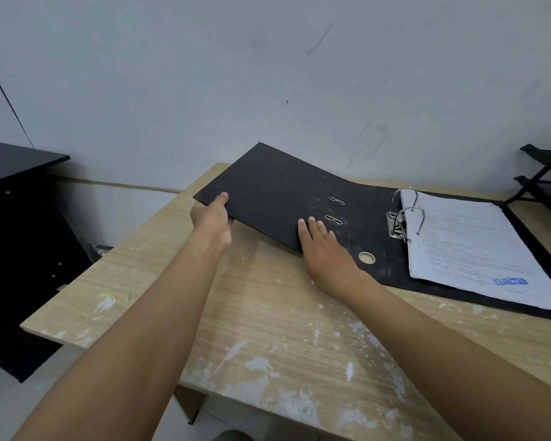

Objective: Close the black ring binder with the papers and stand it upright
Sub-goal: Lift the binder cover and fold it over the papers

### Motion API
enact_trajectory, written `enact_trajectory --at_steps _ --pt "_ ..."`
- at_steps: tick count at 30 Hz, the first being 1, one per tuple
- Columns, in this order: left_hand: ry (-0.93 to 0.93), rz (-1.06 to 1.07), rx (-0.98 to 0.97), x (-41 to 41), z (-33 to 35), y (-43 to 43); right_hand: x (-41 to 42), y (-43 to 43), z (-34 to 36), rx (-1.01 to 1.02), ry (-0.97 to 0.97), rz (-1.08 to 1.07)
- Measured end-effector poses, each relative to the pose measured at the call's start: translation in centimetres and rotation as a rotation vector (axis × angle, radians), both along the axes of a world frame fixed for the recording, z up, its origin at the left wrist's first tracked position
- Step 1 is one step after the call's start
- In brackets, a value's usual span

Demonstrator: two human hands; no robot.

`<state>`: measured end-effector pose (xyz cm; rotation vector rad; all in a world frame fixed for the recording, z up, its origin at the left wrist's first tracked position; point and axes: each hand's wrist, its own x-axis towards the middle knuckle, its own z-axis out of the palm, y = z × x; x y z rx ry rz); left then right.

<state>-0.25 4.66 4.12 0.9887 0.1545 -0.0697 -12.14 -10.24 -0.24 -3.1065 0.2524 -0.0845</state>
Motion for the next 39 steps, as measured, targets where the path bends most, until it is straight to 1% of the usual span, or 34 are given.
enact_trajectory --at_steps 6,12,24,30,39 --pt "-0.109 -0.06 0.039 -0.3 1.9 -1.2 -0.2 0.4 0.5 0.095 -0.033 -0.077" --pt "-0.167 -0.089 0.101 -0.9 3.5 -2.1 -0.4 0.1 1.0 0.161 -0.033 -0.109" --pt "-0.346 -0.128 0.305 -3.5 6.8 -4.4 -1.6 -1.0 2.3 0.291 -0.023 -0.117" --pt "-0.443 -0.18 0.378 -4.8 8.8 -5.9 -2.1 -1.0 3.1 0.373 -0.043 -0.177" --pt "-0.569 -0.196 0.491 -7.4 10.8 -8.6 -3.2 -1.8 3.4 0.524 -0.08 -0.25"
